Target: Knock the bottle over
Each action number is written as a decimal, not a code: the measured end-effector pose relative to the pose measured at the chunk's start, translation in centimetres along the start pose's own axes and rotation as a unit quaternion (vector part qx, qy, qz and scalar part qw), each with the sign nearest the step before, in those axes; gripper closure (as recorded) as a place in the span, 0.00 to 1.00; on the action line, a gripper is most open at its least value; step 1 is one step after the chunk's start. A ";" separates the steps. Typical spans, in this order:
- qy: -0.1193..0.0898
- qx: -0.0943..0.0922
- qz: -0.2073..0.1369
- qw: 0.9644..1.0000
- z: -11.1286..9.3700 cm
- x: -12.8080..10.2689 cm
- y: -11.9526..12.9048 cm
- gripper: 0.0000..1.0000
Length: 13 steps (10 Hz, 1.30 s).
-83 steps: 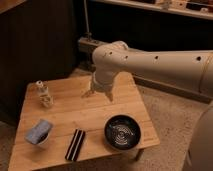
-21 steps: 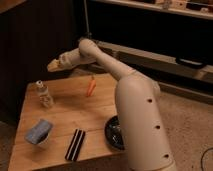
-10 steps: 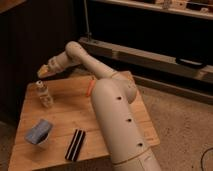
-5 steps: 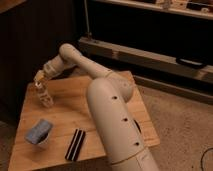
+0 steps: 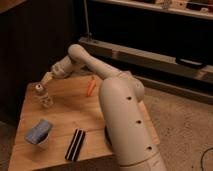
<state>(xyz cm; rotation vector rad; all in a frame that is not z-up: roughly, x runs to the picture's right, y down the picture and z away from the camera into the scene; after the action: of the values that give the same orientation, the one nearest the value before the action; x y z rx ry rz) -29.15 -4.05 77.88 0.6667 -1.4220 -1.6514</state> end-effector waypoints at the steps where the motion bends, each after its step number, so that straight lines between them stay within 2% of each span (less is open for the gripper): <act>1: -0.001 0.004 -0.011 1.000 -2.3 -1.8 -0.7 1.00; 3: 0.013 -0.001 -0.015 1.000 -5.8 -4.2 -1.0 1.00; 5: 0.036 -0.005 -0.011 0.999 -7.4 -4.9 -0.9 1.00; 7: 0.054 -0.006 -0.011 0.998 -7.6 -4.0 -0.9 1.00; 9: 0.056 -0.009 -0.008 0.998 -7.4 -3.4 -1.0 0.95; 13: 0.055 -0.009 -0.007 0.998 -7.2 -3.4 -1.0 0.95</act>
<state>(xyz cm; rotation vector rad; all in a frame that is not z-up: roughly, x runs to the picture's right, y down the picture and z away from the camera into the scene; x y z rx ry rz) -21.70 -4.93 74.89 0.7480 -1.3263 -1.6114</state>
